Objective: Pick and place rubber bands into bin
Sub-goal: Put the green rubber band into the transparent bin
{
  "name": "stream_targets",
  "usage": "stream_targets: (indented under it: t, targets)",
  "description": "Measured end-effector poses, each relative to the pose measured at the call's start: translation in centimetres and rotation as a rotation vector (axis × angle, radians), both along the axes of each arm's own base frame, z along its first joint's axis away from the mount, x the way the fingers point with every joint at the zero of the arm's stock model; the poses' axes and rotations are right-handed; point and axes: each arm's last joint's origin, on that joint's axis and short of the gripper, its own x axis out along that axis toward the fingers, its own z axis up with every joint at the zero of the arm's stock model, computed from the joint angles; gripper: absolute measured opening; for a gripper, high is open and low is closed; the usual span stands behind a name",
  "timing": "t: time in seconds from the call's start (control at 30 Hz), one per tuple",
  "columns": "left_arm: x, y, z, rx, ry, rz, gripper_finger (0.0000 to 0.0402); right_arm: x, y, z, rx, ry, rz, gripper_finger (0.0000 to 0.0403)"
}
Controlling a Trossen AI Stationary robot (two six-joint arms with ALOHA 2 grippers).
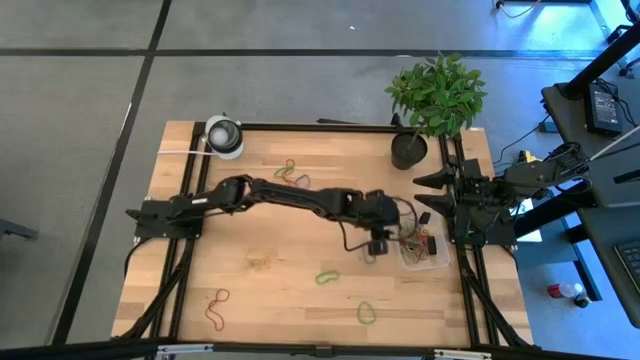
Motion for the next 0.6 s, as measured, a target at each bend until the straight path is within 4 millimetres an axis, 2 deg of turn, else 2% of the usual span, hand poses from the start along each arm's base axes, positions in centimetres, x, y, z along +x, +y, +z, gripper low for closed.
stream_targets:
  t: [0.1, 0.27, 0.43, 0.6]
  targets:
    - [-1.4, 0.9, 1.7, -0.001, 0.026, 0.028, 0.0119, 0.0, 0.0, 0.0, -0.003, 0.001, 0.000, 0.0216]
    - [-4.8, 1.4, 2.4, -0.002, 0.012, 0.008, 0.0025, 0.1, 0.1, -0.1, 0.014, 0.006, -0.001, 0.0216]
    - [-10.9, 2.7, 1.4, -0.077, -0.091, 0.086, 0.0003, 0.9, 0.5, -0.9, 0.015, 0.077, -0.007, 0.0216]
    - [-18.3, 2.3, 1.9, -0.110, -0.242, 0.074, 0.0002, 3.2, 1.7, -2.8, -0.014, 0.217, -0.020, 0.0216]
